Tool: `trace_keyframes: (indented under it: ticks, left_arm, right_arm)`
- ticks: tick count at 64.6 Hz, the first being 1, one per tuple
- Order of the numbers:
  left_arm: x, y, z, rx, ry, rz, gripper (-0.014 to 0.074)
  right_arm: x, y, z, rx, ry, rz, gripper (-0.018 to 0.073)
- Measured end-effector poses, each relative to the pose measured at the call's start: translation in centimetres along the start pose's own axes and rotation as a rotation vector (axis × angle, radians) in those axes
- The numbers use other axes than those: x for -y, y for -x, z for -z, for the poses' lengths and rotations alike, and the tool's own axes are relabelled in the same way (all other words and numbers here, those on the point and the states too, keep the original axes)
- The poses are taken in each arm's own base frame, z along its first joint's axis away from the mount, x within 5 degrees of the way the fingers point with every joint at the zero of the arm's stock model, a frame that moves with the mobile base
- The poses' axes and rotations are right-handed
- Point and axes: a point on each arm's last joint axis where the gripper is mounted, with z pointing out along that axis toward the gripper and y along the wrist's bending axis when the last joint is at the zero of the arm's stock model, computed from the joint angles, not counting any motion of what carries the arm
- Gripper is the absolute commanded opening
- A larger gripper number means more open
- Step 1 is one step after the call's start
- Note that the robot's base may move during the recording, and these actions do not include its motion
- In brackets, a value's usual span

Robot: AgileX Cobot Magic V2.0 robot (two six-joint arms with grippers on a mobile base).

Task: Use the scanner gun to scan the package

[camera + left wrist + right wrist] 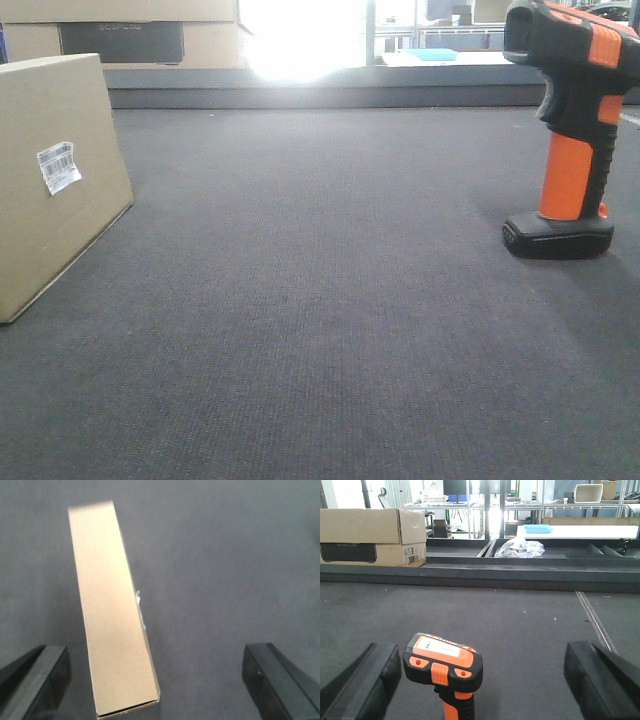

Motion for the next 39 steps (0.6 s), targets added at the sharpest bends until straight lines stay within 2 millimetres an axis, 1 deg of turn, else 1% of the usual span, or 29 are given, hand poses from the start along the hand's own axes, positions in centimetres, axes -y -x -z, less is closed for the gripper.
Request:
trace_keyframes:
  ticks: [4,10,16,24,31,39]
  left_arm:
    - [-0.2,1.2,-1.2,-0.055,0.029,0.012,0.0601]
    - [-0.6,3.3,-4.0,-0.114,0.064,0.028,0.0601]
    - [-1.2,4.6,-6.2,-0.145,0.082,0.049,0.0601]
    - [-2.7,4.8,-9.3,-0.216,0.109,0.085,0.0601]
    - [-3.7,4.6,-10.9,-0.259,0.115,0.102,0.0601]
    - [-3.8,4.5,-12.3,-0.294,0.083,0.084,0.0601]
  right_arm:
    - [0.0,-0.1,0.0,-0.007,0.0,0.0,0.057]
    - [0.0,-0.1,0.0,-0.013,0.001,-0.003,0.057]
    - [0.0,-0.2,0.0,-0.018,0.001,-0.003,0.057]
    - [0.0,-0.2,0.0,-0.02,0.001,-0.003,0.057]
    - [0.0,-0.3,0.0,-0.031,0.002,-0.003,0.057]
    - [0.0,-0.3,0.0,-0.036,0.002,-0.003,0.057]
